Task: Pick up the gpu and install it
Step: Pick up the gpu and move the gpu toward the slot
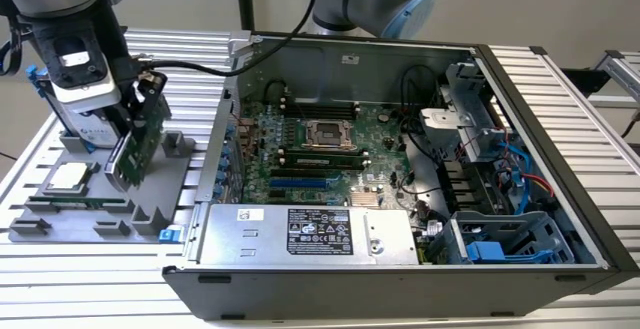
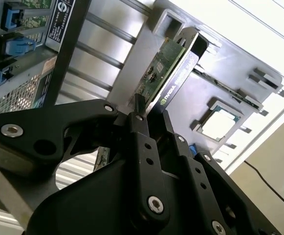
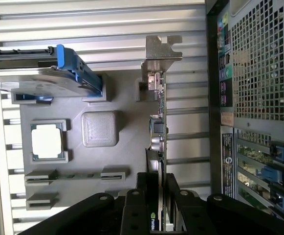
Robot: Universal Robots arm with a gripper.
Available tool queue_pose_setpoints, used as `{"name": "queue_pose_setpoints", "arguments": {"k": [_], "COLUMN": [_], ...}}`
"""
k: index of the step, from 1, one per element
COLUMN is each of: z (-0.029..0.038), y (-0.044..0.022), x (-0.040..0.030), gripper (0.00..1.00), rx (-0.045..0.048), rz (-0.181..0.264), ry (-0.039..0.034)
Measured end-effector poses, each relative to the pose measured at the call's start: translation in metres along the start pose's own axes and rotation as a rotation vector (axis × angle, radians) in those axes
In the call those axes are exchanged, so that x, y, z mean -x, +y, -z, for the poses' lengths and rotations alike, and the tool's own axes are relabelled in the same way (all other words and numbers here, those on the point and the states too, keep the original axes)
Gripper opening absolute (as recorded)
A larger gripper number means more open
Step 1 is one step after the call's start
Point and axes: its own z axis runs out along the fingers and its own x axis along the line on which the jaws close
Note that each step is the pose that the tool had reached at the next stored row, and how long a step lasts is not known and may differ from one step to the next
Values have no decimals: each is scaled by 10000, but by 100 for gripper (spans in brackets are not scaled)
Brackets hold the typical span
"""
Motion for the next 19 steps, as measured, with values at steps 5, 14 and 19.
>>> {"name": "queue_pose_setpoints", "arguments": {"k": [5,14,19], "z": [37,108,161], "y": [1,2,3], "x": [1,2,3], "gripper": [0,0,0], "rx": [0,0,0], "rz": [0,0,0], "ry": [1,1,0]}}
